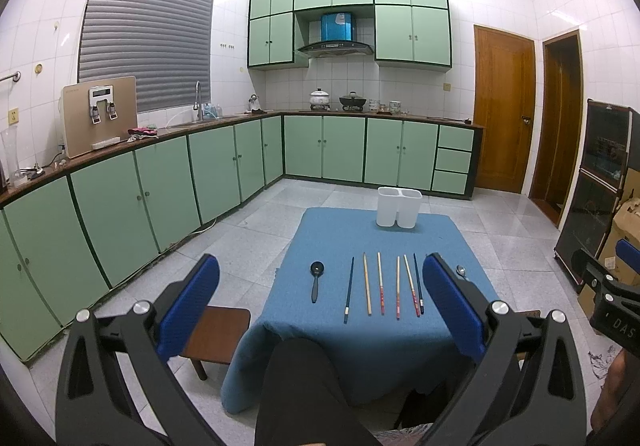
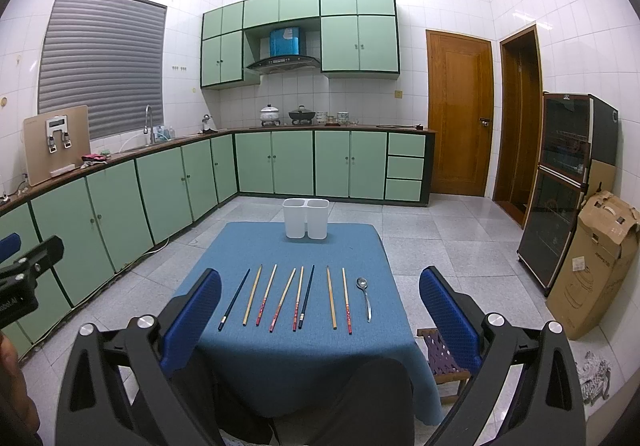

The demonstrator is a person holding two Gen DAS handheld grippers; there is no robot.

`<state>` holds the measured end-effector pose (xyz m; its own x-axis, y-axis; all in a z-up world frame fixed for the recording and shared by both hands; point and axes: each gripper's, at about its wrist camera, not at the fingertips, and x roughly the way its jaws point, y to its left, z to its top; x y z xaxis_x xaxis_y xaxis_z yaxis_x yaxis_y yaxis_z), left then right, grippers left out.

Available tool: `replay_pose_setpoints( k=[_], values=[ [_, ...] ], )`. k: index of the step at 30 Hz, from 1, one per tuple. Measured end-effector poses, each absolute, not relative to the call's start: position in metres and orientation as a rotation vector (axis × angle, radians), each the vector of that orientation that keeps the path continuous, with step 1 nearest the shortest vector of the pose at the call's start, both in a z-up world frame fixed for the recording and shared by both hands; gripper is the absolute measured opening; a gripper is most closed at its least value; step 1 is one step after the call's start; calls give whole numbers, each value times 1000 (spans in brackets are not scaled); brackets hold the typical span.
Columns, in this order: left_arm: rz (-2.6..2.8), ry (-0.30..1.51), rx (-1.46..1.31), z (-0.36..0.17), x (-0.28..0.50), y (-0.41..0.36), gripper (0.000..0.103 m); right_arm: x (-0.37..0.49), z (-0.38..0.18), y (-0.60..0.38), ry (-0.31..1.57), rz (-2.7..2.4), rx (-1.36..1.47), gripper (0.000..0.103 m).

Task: Organize utensils

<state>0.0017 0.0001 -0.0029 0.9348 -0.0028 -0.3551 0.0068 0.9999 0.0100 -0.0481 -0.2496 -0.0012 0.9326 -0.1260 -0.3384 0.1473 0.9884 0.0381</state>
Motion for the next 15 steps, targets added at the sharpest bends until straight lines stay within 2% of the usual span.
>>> replay_pose_setpoints(
  k=[15],
  values=[
    [-4, 360, 10, -2, 2, -1, 98, -49, -2, -246, 341, -140, 64, 97]
  ],
)
